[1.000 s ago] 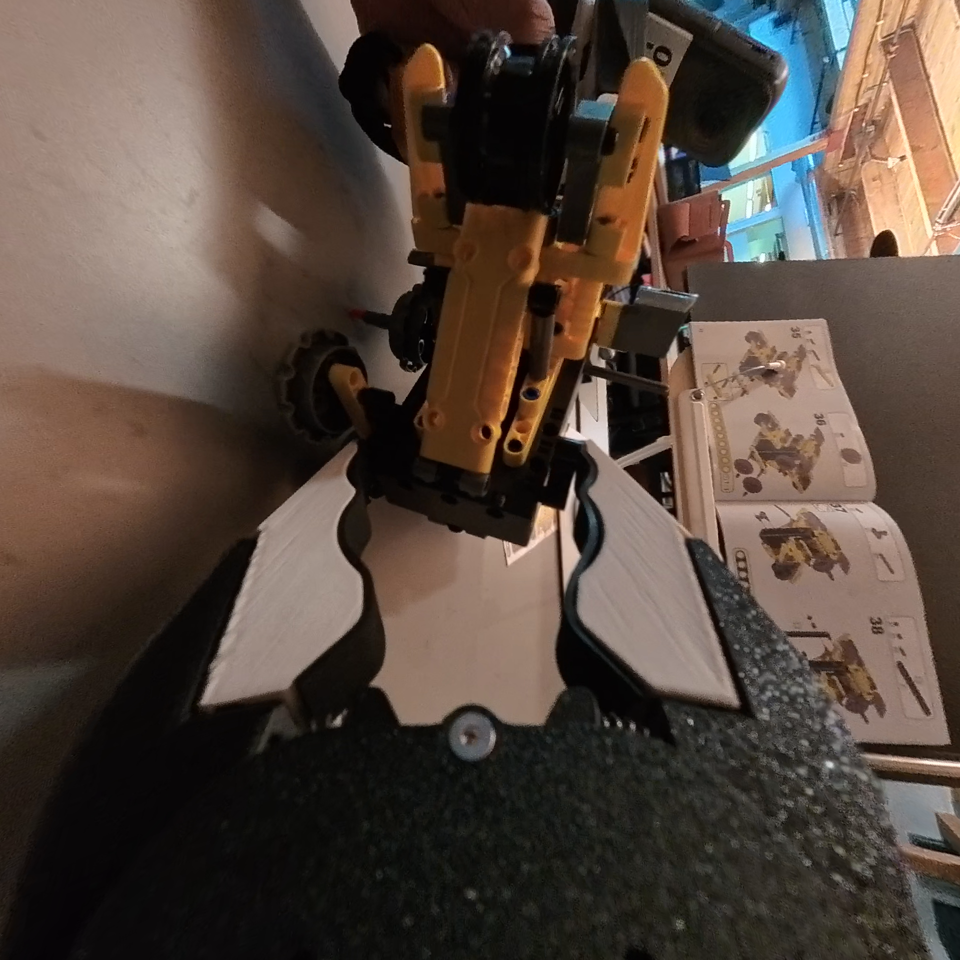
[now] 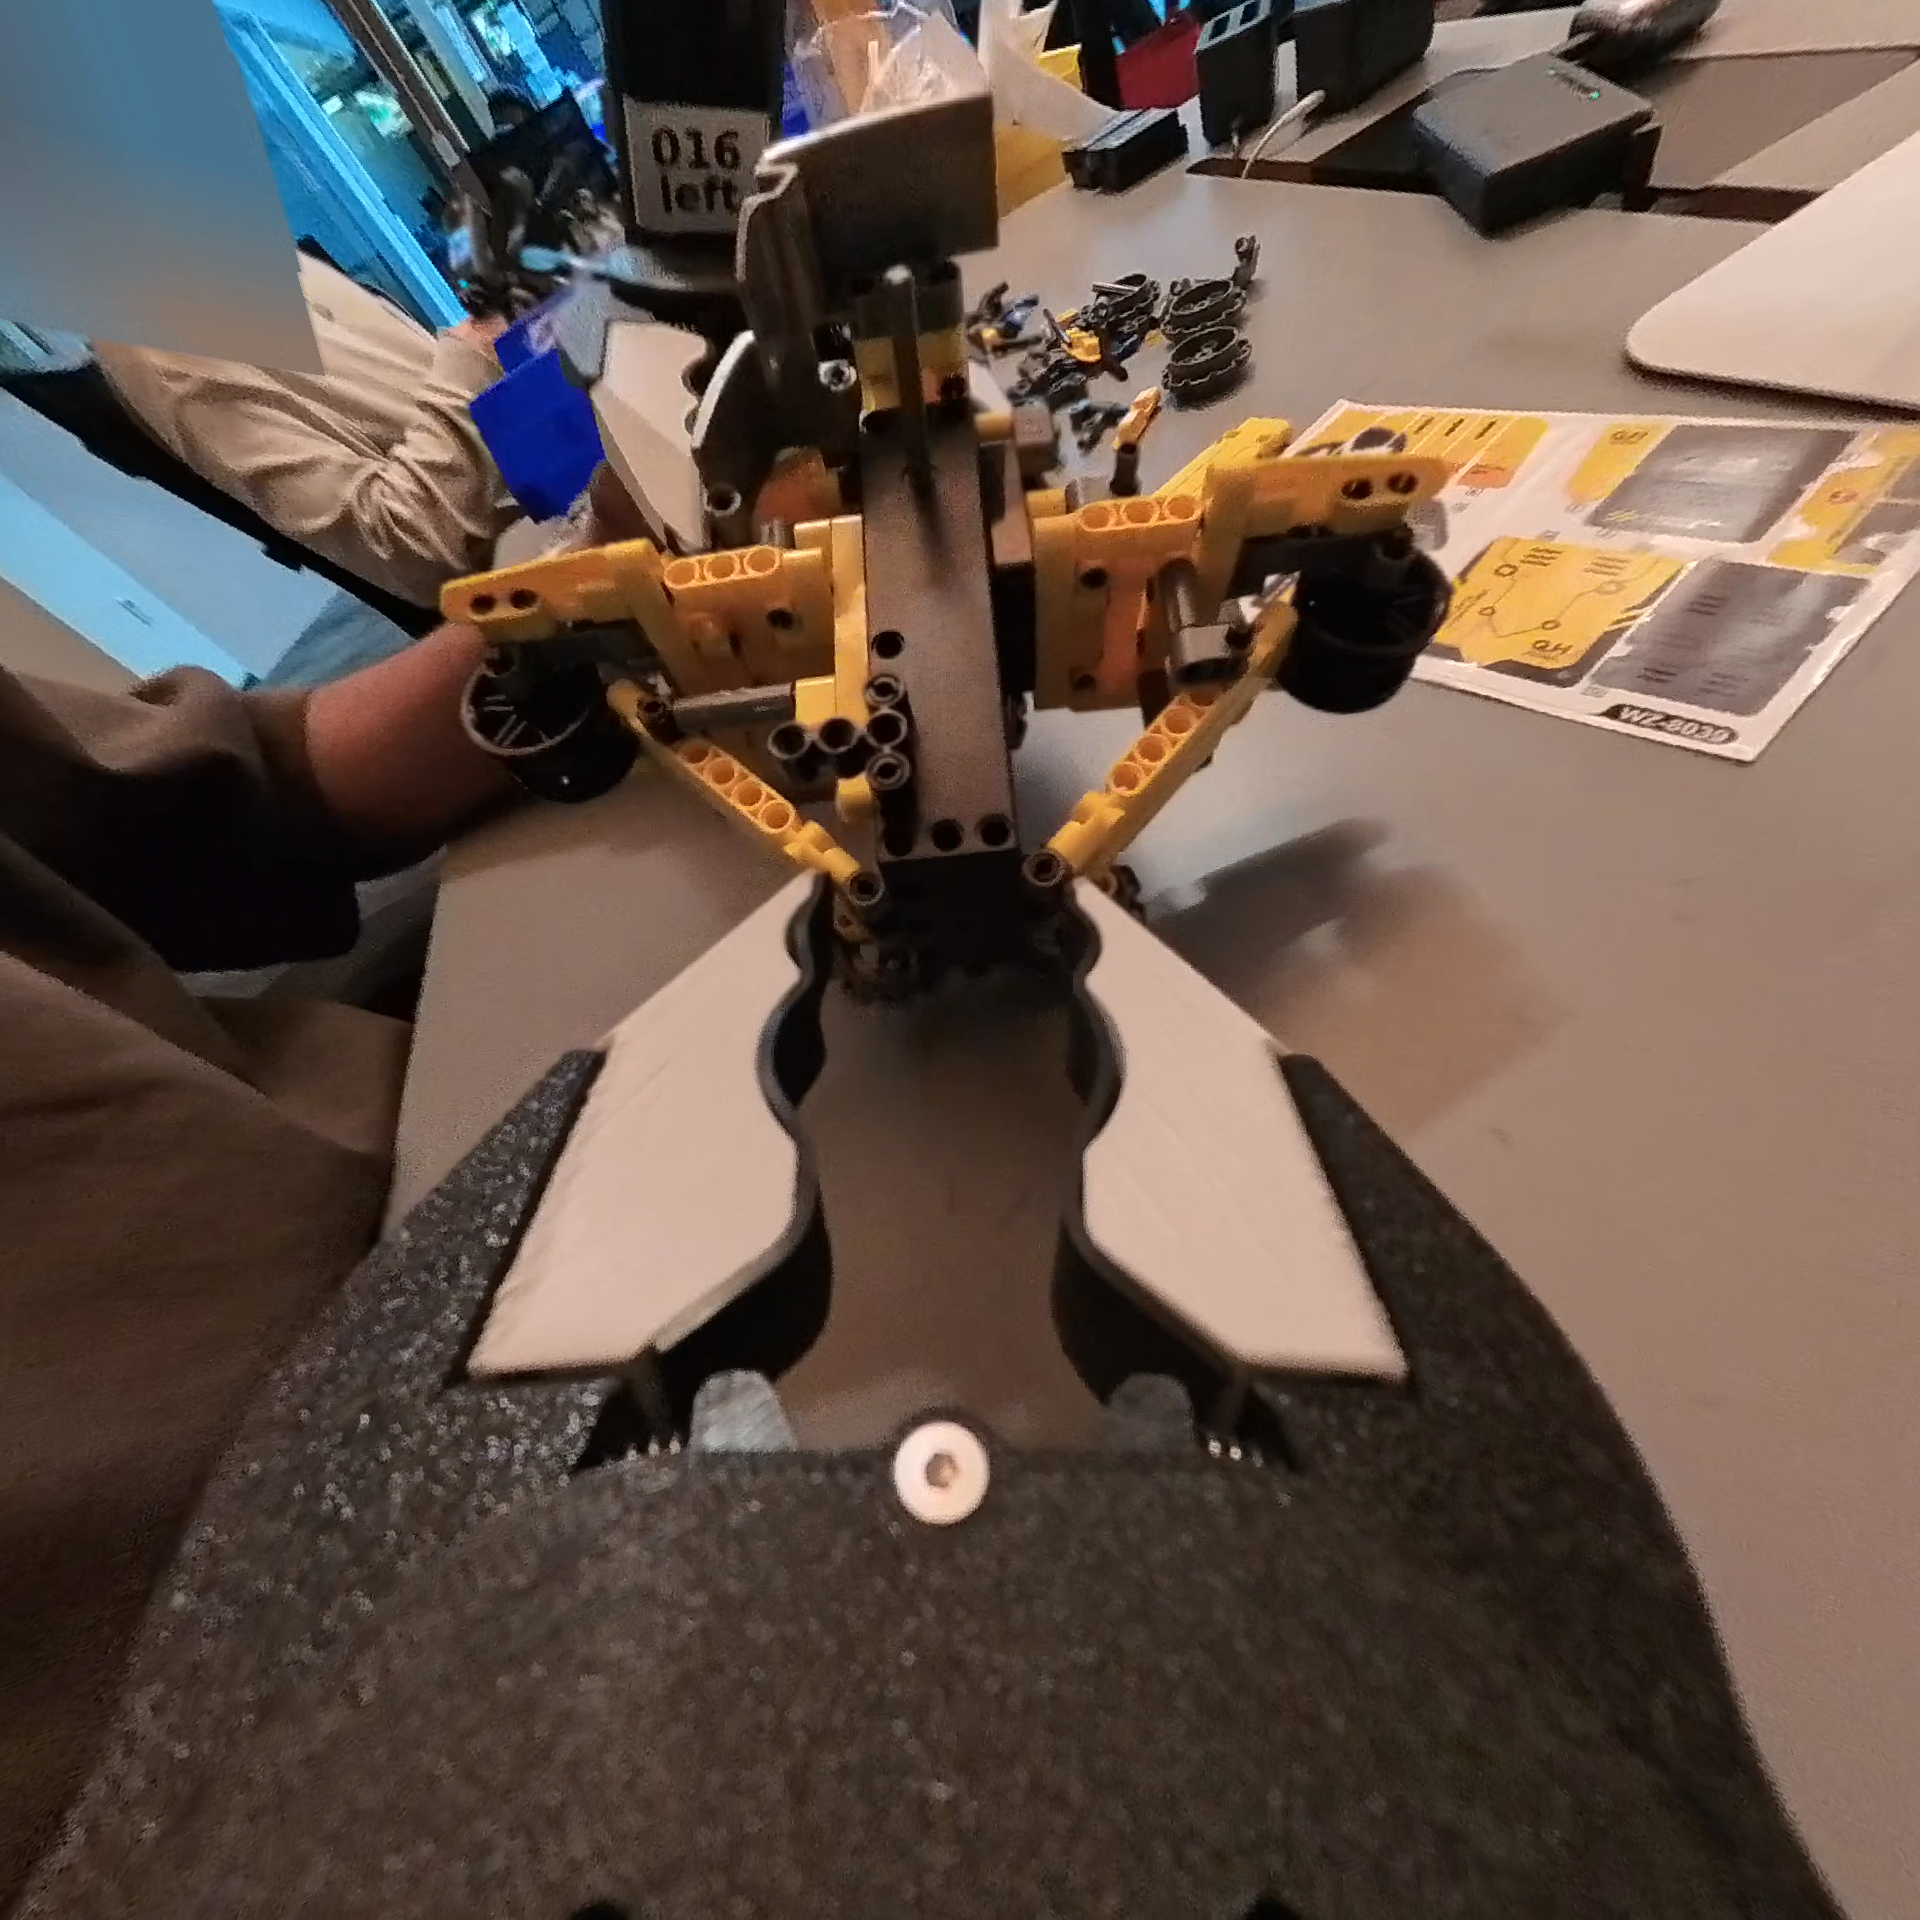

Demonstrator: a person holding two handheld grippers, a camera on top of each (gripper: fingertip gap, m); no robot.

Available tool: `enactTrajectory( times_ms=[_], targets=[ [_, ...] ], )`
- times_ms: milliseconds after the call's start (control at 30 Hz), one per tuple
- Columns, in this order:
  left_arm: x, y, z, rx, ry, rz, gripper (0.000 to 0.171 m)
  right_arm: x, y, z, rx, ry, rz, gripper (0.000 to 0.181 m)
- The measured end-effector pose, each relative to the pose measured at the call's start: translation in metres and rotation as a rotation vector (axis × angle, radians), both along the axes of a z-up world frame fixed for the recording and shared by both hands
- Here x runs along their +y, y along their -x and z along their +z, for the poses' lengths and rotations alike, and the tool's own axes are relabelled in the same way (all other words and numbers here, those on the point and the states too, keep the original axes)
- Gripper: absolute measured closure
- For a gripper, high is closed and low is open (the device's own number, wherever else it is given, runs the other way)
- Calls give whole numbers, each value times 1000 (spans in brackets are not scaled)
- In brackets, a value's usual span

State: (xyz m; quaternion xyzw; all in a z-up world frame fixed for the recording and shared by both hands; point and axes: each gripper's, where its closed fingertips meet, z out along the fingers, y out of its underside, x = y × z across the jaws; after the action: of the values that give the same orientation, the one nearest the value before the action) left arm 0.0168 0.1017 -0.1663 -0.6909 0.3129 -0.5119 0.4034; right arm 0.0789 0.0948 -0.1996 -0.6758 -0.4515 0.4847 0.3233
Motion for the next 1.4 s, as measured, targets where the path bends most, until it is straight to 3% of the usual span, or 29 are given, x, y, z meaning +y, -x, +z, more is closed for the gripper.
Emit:
enactTrajectory(
  times_ms=[100,233,467,700,900,967,1100,1167,1300,1400],
  targets=[
    [-3,-4,4,71,-78,-24,92,-5,2,-6,-59,-116,-8,139],
    [-7,-14,5,284,-230,-75,92,-3,0,-16,-189,-318,-47,139],
    [-8,-39,6,580,-363,-188,92,0,-6,-38,-392,-671,-94,149],
    [-16,-62,-1,760,-435,-308,90,-19,-10,-57,-445,-554,-11,140],
    [-33,-69,11,639,-395,-278,83,-35,-12,-57,-414,-492,49,135],
    [-36,-67,24,533,-360,-206,79,-42,-13,-55,-387,-435,67,128],
    [-49,-51,64,224,-283,16,77,-45,-16,-46,-321,-365,51,128],
    [-63,-43,72,114,-252,110,75,-45,-16,-43,-296,-336,48,128],
    [-69,-31,35,226,-254,326,62,-45,-10,-43,-290,-296,46,127],
    [-65,-26,11,291,-237,394,62,-45,-3,-47,-318,-313,32,126]
  ],
)
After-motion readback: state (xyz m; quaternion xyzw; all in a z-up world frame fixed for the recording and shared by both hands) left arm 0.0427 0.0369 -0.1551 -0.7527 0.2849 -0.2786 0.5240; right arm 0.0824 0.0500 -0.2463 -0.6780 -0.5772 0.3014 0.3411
